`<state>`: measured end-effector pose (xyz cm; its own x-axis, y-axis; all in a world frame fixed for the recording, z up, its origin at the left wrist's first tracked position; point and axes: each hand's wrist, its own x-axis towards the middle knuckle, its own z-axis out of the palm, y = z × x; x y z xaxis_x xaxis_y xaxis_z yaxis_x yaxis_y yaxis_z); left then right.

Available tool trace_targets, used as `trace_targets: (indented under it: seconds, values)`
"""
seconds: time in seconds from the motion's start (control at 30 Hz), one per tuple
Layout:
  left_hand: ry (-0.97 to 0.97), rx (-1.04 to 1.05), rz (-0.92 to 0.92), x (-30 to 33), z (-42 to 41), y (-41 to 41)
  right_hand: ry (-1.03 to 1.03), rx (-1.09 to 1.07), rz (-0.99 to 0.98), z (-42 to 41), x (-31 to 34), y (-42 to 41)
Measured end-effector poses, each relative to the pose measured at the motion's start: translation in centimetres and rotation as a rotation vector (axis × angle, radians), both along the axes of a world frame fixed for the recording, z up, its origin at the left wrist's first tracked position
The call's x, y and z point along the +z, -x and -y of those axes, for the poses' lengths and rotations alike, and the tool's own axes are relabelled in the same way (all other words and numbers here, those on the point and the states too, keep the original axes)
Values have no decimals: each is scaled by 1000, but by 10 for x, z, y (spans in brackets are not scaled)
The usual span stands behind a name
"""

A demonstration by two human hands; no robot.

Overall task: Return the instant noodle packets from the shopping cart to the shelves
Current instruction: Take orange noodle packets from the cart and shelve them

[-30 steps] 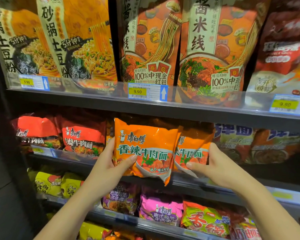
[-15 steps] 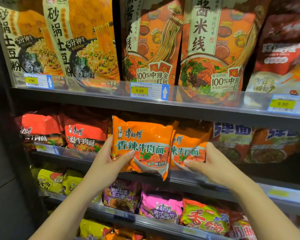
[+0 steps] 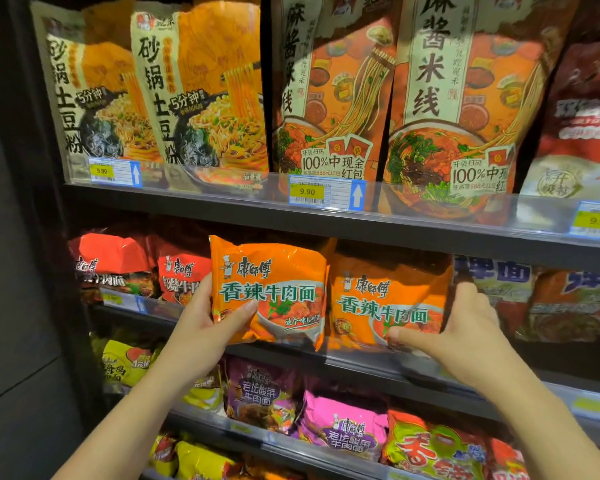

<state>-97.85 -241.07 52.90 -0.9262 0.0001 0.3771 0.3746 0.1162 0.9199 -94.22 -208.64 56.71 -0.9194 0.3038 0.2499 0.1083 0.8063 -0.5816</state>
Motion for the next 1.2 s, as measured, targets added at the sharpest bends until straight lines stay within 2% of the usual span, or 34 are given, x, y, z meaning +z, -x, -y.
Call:
trace_targets:
  seconds: [0.13,0.37,0.47,0.57,0.67,0.73,0.8,0.87,0.97,1.13,1.2]
  values:
    - [10,1,-14,0,10,6,-199,-63,-206,33,4,-13]
    - [52,19,-60,-1,19,23,-242,-116,-335,62,2,-3]
    - [60,4,-76,-2,16,28,-264,-69,-366,69,-3,-2]
    - [63,-23,-107,-1,13,35,-328,-23,-273,74,-13,-1]
    - [64,-59,-137,-2,8,36,-387,-85,-157,73,-23,1]
    - [91,-67,-153,-1,7,36,-391,-105,-146,75,-26,0]
    - [153,-47,-189,-1,6,38,-326,-23,-272,83,-26,-2]
    - [210,-15,-218,0,4,40,-276,168,-415,97,-25,1]
    - [282,42,-230,-1,1,43,-354,350,-432,127,-22,12]
    - [495,331,-346,0,5,41,-521,293,-399,150,-28,40]
    - [518,277,-393,-2,16,39,-521,260,-376,149,-29,41]
